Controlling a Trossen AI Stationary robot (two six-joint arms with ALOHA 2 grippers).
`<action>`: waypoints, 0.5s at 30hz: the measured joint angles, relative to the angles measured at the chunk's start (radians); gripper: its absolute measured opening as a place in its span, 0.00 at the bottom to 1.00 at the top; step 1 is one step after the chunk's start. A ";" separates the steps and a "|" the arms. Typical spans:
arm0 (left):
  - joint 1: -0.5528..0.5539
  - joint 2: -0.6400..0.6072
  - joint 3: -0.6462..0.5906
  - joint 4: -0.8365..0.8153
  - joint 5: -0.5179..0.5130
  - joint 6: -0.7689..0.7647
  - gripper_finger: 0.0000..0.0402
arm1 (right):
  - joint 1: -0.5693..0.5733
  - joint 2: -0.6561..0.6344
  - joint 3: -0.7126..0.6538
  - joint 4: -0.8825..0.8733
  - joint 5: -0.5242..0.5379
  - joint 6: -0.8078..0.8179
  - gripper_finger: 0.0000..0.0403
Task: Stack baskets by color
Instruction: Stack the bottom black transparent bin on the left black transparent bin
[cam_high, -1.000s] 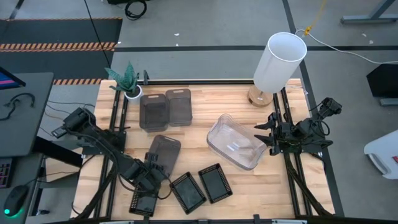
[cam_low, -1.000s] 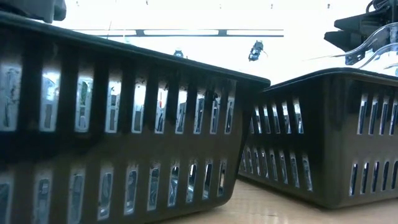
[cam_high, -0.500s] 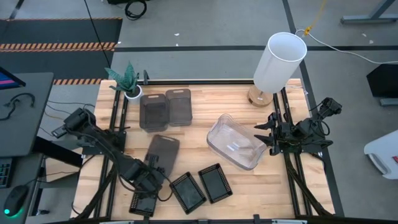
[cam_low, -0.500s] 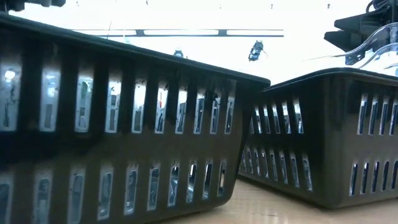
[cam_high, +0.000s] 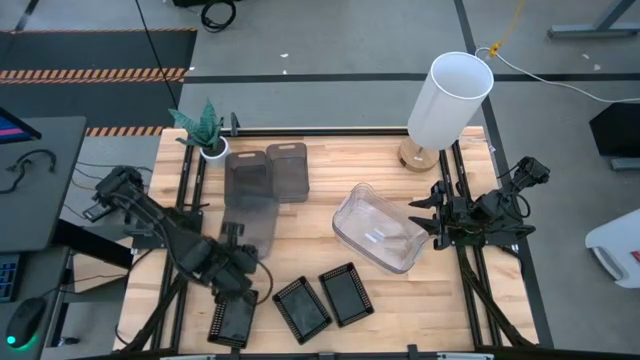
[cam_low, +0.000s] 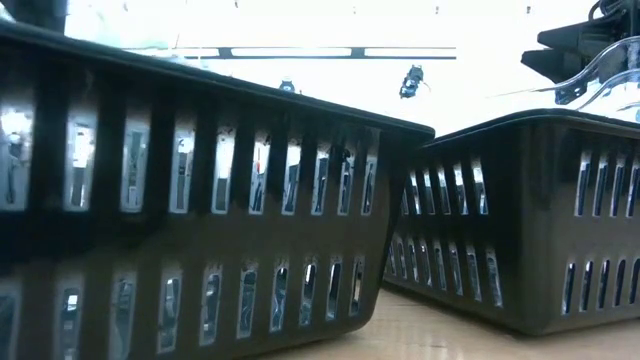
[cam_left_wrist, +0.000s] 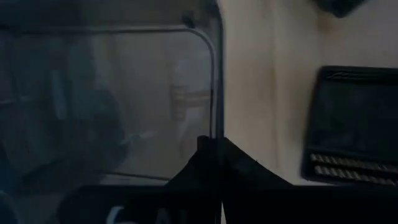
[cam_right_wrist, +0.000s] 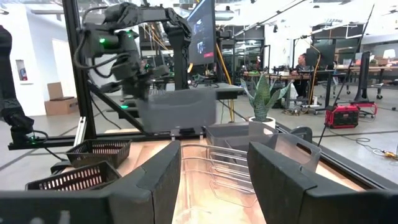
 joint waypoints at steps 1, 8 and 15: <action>0.014 -0.011 0.000 -0.001 -0.008 0.015 0.01 | 0.000 0.000 0.000 0.000 0.000 0.000 0.47; 0.139 -0.083 0.000 -0.018 -0.020 0.133 0.01 | 0.000 0.000 0.000 0.000 0.000 0.000 0.47; 0.290 -0.143 0.000 -0.063 -0.017 0.225 0.01 | 0.000 0.000 0.000 0.000 0.000 0.000 0.47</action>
